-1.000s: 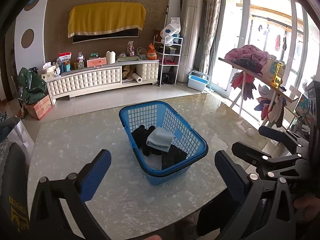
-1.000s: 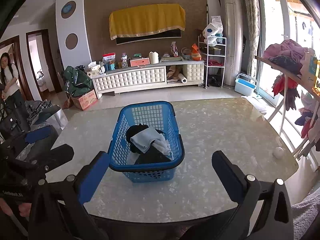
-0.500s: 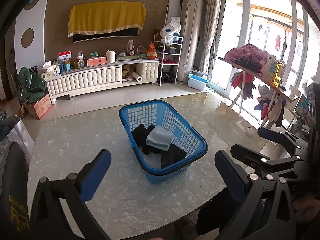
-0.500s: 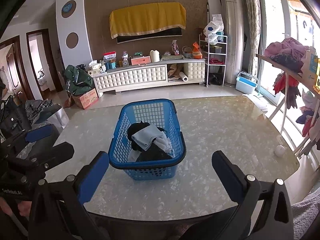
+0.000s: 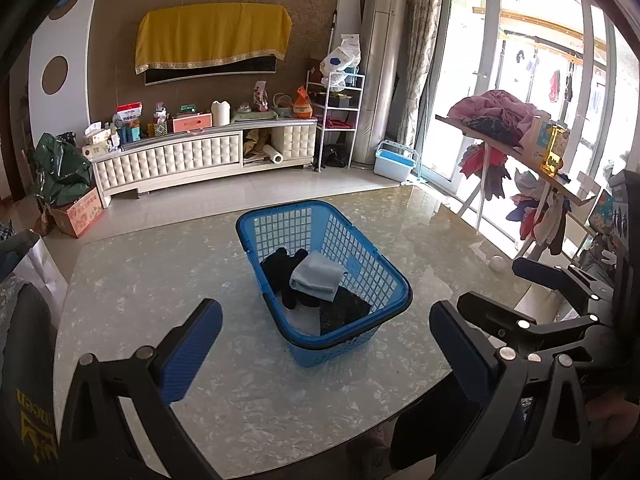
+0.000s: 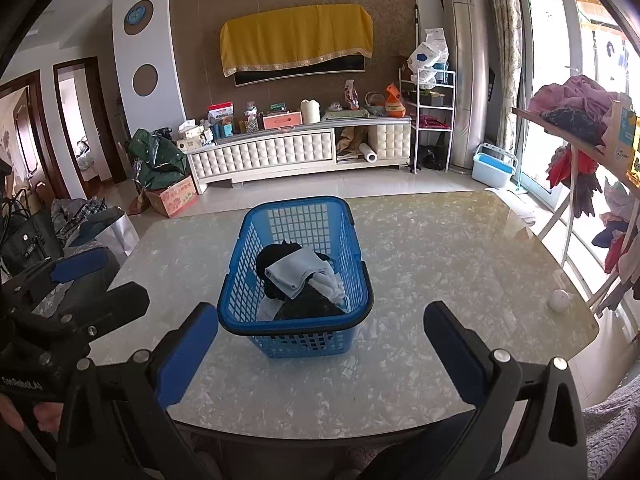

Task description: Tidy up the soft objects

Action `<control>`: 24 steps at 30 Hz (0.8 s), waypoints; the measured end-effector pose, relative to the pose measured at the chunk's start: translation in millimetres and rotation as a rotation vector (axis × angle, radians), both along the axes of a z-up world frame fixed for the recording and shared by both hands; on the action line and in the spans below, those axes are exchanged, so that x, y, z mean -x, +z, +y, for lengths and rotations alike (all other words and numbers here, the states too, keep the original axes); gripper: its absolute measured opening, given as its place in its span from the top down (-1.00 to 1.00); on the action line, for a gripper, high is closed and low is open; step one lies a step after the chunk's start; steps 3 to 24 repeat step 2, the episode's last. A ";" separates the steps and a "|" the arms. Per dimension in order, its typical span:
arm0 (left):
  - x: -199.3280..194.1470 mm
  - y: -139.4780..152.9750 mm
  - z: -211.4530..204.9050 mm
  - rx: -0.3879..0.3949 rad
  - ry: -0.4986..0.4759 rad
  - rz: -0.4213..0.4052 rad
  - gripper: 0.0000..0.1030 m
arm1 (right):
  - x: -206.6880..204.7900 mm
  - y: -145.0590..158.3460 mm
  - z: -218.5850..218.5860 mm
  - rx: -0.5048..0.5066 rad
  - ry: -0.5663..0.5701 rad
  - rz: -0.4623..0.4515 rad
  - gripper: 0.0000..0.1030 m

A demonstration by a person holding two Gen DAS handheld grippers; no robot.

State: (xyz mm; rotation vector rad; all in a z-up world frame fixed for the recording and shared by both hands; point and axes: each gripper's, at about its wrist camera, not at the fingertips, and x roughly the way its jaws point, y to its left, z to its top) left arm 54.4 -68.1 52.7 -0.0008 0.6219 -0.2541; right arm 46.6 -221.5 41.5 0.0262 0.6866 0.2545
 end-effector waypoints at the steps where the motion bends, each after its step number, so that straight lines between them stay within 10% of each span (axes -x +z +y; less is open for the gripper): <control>1: 0.5 0.2 0.2 0.003 0.002 -0.001 -1.00 | 0.0 0.0 0.2 0.000 0.002 0.000 -1.00; 24: 0.0 0.2 -0.5 0.003 0.002 -0.001 -1.00 | 0.6 0.4 0.3 0.000 0.003 0.001 -1.00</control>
